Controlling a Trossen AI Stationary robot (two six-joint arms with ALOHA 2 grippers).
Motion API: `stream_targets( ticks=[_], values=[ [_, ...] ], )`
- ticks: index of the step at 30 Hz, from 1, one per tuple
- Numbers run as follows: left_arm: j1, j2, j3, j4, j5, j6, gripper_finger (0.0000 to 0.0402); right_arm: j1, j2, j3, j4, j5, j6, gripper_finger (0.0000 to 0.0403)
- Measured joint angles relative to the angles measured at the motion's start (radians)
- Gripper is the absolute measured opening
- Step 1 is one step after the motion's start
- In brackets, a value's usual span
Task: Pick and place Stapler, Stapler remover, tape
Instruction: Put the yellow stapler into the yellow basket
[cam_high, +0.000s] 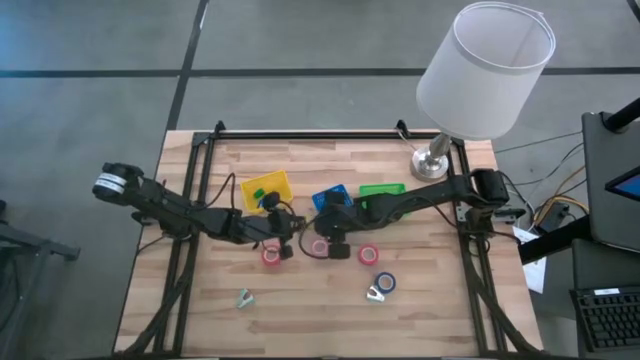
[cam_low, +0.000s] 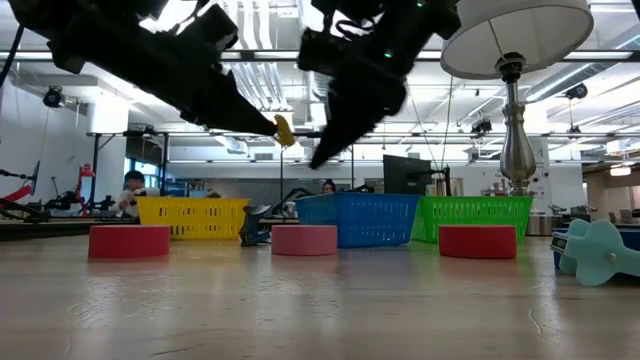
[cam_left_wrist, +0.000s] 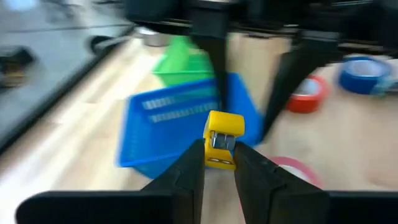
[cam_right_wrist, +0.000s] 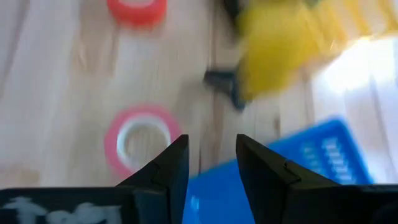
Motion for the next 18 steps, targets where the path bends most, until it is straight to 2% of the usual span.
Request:
stream_targets(
  ticks=[5, 8, 12, 18],
  values=[
    [0.0, -0.02, 0.0, -0.031, -0.222, -0.013, 0.0071, 0.004, -0.014, -0.001, -0.188, 0.002, 0.107, 0.0137],
    [0.001, -0.058, 0.0, -0.102, -0.305, -0.049, 0.0077, 0.01, -0.015, -0.002, -0.234, -0.003, 0.132, 0.0137],
    [0.013, -0.127, 0.0, -0.302, -0.324, -0.229, 0.0077, 0.018, -0.015, -0.002, -0.232, -0.006, 0.13, 0.0132],
    [0.066, -0.2, 0.0, -0.734, -0.304, -0.614, 0.0079, 0.029, -0.015, -0.001, -0.209, -0.01, 0.126, 0.0136]
  ],
)
